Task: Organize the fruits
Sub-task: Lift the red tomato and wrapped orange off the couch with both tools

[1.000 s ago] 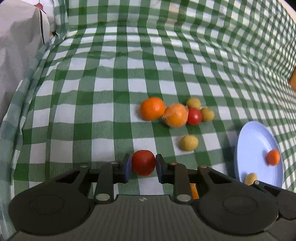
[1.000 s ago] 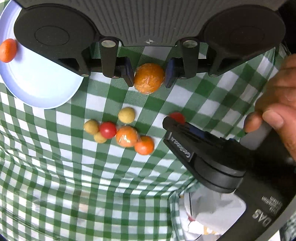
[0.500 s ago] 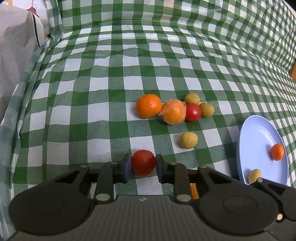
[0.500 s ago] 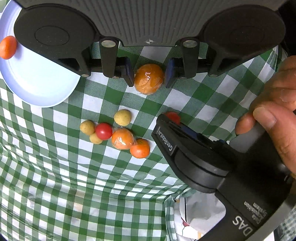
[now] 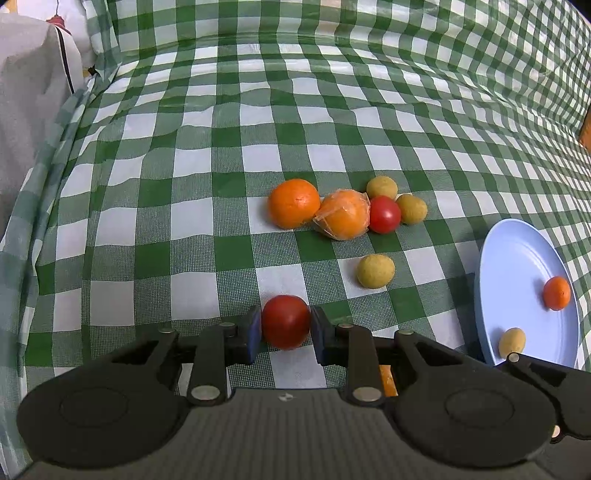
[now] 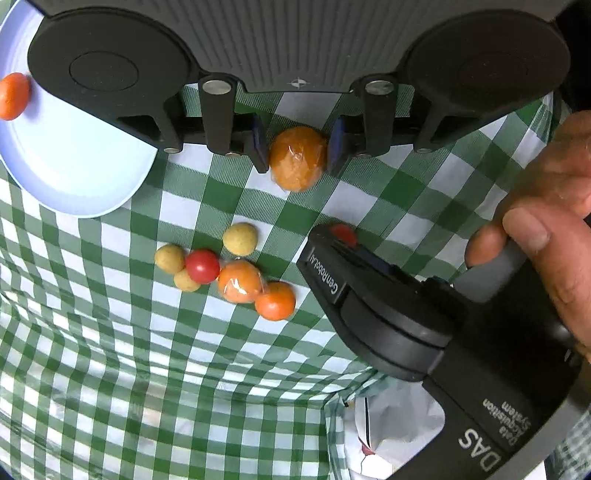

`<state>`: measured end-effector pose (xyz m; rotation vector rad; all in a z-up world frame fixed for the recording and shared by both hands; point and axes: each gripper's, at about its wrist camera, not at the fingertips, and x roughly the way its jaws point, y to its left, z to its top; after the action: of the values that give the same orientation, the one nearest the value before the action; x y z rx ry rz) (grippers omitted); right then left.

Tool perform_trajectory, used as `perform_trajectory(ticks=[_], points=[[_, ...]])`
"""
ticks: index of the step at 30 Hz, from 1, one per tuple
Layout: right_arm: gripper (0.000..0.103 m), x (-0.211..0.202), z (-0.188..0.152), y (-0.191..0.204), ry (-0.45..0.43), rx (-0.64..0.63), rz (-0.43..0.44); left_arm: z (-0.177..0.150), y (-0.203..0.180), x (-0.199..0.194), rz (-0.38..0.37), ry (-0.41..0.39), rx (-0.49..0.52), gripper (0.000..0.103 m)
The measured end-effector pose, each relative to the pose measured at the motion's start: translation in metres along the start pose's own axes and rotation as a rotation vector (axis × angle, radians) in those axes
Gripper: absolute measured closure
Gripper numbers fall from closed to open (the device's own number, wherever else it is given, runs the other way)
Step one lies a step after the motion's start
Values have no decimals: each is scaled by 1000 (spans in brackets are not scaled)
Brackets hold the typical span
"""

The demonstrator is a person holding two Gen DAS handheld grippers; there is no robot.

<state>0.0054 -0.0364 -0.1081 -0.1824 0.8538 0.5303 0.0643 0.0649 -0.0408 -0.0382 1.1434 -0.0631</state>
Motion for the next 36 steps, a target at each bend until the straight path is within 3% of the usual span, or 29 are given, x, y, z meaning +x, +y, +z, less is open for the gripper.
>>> perform_trajectory(ticks=[14, 20, 25, 29, 31, 36], points=[[68, -16, 3, -3, -90, 6, -32, -2, -2, -10, 9, -40, 2, 73], [68, -35, 3, -8, -160, 28, -51, -9, -7, -35, 67, -137, 34, 73], [68, -51, 2, -9, -198, 23, -75, -18, -15, -59, 70, -219, 68, 73], [69, -66, 3, -13, -222, 6, -92, -27, -22, -77, 55, -267, 57, 73], [78, -74, 3, -16, -234, -5, -104, -33, -25, -86, 38, -285, 45, 73], [81, -94, 2, -36, -266, 9, -136, -40, -35, -98, 9, -325, 65, 73]])
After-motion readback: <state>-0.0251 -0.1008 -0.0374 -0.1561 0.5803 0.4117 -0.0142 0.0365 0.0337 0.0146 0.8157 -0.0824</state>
